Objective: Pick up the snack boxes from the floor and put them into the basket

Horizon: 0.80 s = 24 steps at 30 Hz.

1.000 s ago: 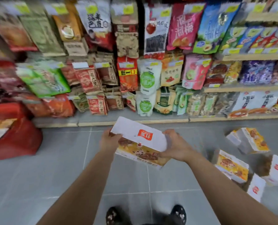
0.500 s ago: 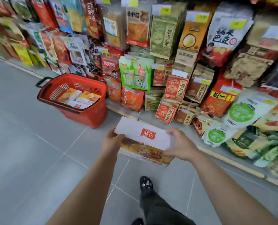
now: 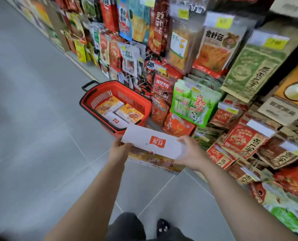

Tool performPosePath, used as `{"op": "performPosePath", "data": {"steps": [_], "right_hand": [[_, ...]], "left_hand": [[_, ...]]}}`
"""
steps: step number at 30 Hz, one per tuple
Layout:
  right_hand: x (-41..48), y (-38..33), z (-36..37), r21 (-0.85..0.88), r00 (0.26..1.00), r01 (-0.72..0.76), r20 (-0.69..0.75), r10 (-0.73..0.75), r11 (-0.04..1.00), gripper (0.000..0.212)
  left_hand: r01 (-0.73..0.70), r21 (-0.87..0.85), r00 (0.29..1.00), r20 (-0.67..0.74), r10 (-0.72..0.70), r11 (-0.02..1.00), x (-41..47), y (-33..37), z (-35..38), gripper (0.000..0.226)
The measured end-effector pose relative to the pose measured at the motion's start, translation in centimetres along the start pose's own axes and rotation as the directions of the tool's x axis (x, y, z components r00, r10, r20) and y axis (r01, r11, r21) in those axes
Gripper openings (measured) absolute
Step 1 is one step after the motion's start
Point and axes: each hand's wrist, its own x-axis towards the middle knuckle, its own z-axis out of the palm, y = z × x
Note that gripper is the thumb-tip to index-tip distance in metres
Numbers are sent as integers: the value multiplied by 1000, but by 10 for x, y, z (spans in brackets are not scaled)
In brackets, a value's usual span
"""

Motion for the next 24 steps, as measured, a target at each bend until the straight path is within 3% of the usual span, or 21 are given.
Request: {"op": "performPosePath", "data": {"steps": [4, 8, 16, 24], "right_hand": [[60, -36, 15, -36, 999, 17, 41, -15, 999, 85], [122, -76, 37, -76, 1000, 8, 27, -6, 997, 81], [238, -164, 91, 19, 990, -137, -13, 137, 990, 84], [357, -190, 108, 101, 967, -248, -34, 252, 963, 84]], "left_hand": [[61, -20, 997, -38, -61, 998, 58, 19, -18, 43], [122, -12, 992, 12, -122, 992, 132, 40, -45, 49], [100, 227, 982, 134, -133, 969, 310, 98, -101, 55], [123, 387, 956, 201, -214, 914, 469, 134, -73, 63]]}}
